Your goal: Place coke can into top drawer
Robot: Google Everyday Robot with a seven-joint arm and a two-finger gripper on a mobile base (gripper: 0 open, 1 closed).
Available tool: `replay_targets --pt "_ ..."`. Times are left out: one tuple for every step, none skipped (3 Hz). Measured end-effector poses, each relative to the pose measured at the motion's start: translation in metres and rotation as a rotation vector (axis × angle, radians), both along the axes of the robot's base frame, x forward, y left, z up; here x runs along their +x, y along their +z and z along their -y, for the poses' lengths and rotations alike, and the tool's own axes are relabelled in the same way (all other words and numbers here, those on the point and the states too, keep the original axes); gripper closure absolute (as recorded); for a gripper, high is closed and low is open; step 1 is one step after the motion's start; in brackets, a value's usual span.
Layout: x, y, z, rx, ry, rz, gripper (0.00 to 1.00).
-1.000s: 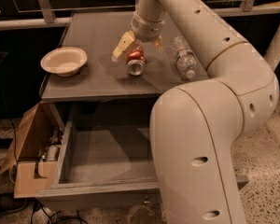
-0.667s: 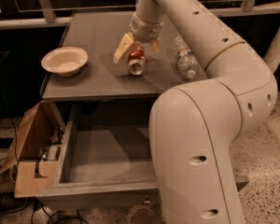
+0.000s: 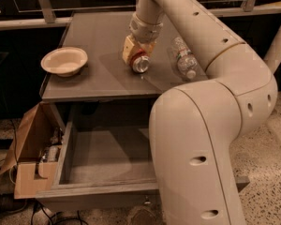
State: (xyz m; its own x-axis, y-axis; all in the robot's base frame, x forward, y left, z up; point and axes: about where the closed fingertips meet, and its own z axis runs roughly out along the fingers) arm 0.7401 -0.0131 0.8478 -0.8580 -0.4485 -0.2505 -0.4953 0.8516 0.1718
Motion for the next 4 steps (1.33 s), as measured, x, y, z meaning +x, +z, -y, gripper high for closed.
replay_targets --pt "0.0 0.0 0.0 0.0 0.0 0.0 0.92" --pt "0.0 0.0 -0.002 0.006 0.007 0.004 1.0" --pt "0.001 0.002 -0.008 0.028 0.035 0.018 1.0" --pt "-0.012 0.03 0.005 0.089 0.071 0.06 1.0"
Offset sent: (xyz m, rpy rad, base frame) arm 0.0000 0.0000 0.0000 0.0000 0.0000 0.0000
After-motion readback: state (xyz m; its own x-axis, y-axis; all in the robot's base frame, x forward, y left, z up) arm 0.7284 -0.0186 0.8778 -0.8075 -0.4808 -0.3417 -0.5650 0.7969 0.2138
